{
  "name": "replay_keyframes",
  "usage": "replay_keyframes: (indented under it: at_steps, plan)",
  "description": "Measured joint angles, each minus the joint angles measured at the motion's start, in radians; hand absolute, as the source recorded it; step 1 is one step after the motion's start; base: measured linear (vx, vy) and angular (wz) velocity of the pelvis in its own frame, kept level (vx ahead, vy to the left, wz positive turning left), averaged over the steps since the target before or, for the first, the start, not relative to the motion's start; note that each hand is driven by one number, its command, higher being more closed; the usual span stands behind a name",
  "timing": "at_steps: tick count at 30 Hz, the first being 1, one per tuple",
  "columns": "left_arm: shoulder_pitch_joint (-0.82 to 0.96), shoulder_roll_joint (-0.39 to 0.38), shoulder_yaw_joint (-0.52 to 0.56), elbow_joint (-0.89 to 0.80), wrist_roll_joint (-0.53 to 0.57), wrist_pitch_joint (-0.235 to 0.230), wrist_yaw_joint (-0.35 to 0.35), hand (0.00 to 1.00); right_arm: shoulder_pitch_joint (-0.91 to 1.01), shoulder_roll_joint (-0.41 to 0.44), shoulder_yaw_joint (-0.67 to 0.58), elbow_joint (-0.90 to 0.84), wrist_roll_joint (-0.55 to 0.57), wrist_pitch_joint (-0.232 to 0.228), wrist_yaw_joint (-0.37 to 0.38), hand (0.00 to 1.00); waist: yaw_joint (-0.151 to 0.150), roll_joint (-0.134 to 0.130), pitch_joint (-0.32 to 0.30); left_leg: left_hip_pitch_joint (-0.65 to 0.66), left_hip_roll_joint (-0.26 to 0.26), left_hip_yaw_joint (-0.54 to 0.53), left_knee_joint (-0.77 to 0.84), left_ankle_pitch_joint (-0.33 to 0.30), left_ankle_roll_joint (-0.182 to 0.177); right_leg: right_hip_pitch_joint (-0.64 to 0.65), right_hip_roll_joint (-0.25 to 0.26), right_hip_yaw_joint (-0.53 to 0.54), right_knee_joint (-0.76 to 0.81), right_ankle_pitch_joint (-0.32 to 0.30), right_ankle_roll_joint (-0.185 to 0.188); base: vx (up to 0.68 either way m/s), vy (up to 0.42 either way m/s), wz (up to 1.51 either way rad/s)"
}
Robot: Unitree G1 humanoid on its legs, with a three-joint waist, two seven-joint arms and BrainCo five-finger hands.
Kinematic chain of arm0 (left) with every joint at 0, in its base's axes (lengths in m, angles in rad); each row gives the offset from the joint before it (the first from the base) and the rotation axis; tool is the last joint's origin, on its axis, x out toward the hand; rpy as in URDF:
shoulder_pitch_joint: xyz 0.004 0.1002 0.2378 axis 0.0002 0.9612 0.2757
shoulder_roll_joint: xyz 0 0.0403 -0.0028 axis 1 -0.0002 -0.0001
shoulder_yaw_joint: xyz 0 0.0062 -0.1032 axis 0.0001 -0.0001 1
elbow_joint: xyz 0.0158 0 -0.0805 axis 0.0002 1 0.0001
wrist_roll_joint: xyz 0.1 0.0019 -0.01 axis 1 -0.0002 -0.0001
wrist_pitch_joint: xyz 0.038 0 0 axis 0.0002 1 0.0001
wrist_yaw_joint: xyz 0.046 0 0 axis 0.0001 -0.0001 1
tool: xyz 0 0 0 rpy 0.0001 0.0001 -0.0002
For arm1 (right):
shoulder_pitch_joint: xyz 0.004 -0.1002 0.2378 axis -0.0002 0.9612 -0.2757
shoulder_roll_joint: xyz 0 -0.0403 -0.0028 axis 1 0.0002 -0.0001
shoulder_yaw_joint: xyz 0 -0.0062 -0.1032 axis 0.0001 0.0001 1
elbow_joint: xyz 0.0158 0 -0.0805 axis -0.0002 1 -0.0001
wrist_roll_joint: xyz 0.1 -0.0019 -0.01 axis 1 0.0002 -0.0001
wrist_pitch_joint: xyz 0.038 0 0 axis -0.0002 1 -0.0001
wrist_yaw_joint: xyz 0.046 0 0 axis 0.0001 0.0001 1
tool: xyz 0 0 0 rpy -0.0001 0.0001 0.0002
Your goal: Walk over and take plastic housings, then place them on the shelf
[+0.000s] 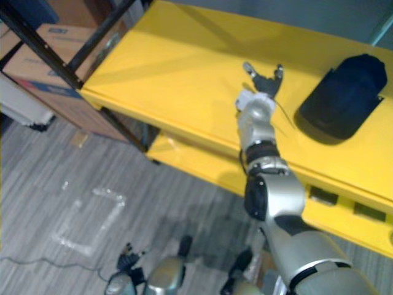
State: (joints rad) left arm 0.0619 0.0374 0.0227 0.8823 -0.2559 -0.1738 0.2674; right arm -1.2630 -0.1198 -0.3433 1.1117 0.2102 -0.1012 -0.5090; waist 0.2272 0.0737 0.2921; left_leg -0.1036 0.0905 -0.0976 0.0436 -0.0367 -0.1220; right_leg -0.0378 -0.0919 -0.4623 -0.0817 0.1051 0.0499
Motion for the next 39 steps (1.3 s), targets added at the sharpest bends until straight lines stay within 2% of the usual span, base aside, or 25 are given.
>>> replay_keyframes:
  at_steps: [7, 10, 24, 39]
  plan:
    - [-0.004, -0.007, -0.006, -0.002, 0.001, 0.001, 0.008, 0.00, 0.007, 0.011, -0.002, -0.006, -0.038, 0.001, -0.018, 0.00, -0.003, 0.015, 0.008, 0.018, 0.001, 0.025, -0.006, 0.000, 0.000, 0.002, -0.001, 0.024, 0.000, 0.003, -0.001, 0.00, 0.011, -0.08]
    - [-0.003, -0.007, -0.007, 0.001, 0.001, 0.001, 0.013, 0.00, 0.052, 0.026, -0.001, -0.065, -0.038, 0.000, -0.019, 0.00, -0.023, 0.020, 0.010, 0.020, 0.001, 0.026, -0.006, 0.000, 0.000, 0.002, -0.001, 0.025, 0.000, 0.004, -0.001, 0.00, 0.007, -0.05]
    - [-0.003, -0.037, -0.046, -0.010, 0.040, 0.002, 0.036, 0.00, 0.218, 0.094, 0.016, -0.282, -0.089, -0.003, -0.060, 0.00, -0.076, 0.023, 0.008, 0.057, 0.005, 0.063, -0.027, 0.000, 0.000, 0.006, 0.001, 0.064, 0.000, 0.009, -0.002, 0.00, 0.007, -0.08]
    - [-0.002, -0.040, -0.047, -0.010, 0.078, 0.002, 0.045, 0.00, 0.292, 0.128, 0.051, -0.360, -0.108, -0.006, -0.082, 0.00, -0.105, 0.027, 0.005, 0.087, 0.008, 0.107, -0.039, 0.000, 0.000, 0.007, 0.004, 0.104, 0.000, 0.016, -0.005, 0.00, 0.003, -0.08]
